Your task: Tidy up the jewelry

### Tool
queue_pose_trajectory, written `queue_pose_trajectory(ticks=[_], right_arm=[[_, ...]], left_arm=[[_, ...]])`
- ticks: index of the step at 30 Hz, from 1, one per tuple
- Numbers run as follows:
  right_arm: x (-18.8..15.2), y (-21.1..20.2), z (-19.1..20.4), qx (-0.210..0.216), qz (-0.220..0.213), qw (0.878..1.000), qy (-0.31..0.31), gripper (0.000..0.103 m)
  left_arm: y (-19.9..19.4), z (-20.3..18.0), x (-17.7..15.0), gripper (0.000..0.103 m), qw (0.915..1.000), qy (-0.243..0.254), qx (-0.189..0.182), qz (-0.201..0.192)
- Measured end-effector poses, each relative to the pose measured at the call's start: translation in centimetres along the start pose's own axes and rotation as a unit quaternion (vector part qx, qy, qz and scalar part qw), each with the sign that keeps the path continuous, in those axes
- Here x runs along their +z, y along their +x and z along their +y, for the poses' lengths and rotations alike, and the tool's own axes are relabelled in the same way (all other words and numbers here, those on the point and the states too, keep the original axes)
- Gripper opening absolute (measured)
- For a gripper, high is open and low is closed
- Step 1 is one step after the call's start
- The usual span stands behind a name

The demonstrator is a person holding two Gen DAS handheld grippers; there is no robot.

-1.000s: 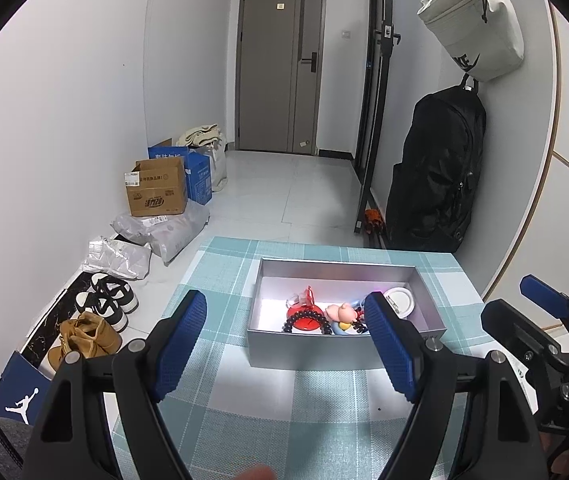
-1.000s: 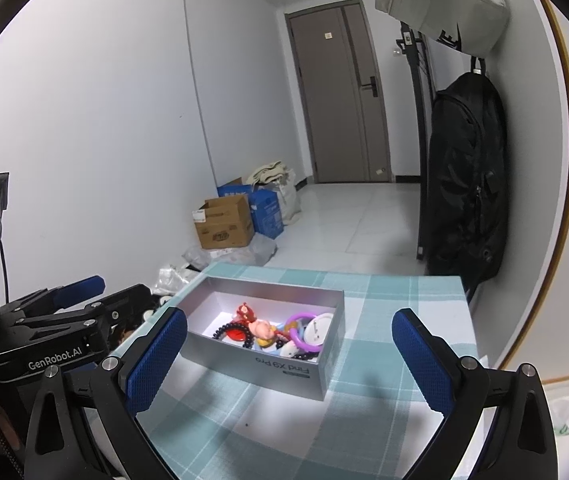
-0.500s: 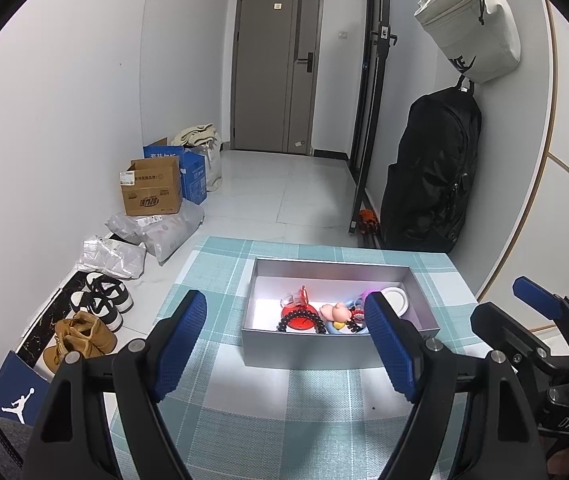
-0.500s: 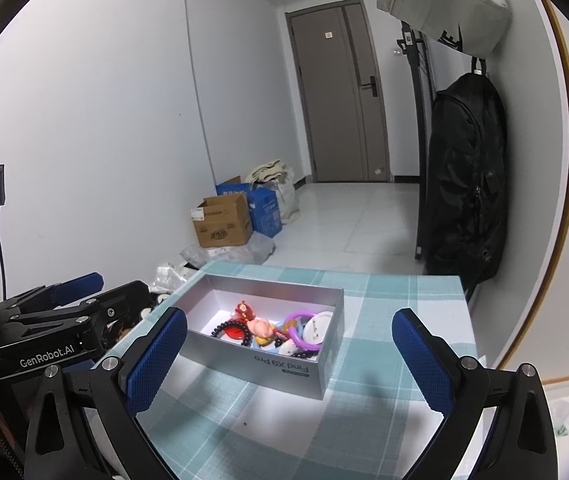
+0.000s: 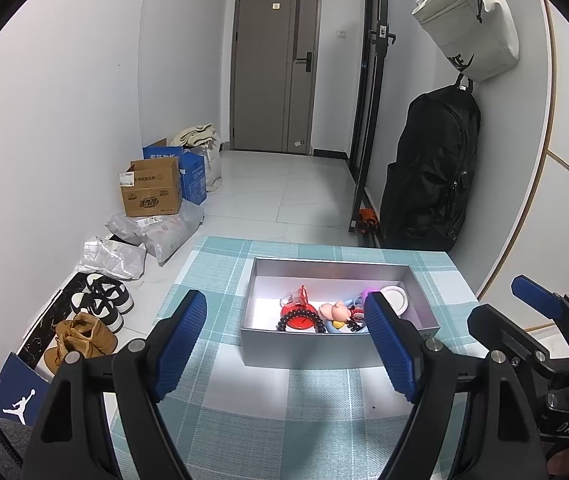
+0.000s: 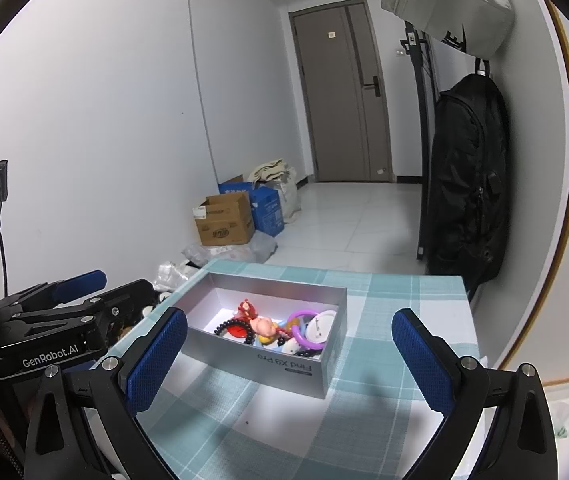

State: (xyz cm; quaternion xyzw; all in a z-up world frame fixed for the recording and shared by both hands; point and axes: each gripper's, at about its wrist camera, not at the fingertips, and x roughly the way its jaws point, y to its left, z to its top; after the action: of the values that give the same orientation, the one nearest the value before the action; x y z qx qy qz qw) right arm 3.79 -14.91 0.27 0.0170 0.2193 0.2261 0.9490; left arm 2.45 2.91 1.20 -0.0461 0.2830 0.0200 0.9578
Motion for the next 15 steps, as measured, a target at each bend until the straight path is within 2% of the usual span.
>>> queue_pose_trajectory(ticks=[15], right_arm=[[-0.05, 0.2, 0.02, 0.004, 0.004, 1.0, 0.0, 0.103]], left_arm=[[0.0, 0.4, 0.14, 0.078, 0.9999, -0.01, -0.002, 0.005]])
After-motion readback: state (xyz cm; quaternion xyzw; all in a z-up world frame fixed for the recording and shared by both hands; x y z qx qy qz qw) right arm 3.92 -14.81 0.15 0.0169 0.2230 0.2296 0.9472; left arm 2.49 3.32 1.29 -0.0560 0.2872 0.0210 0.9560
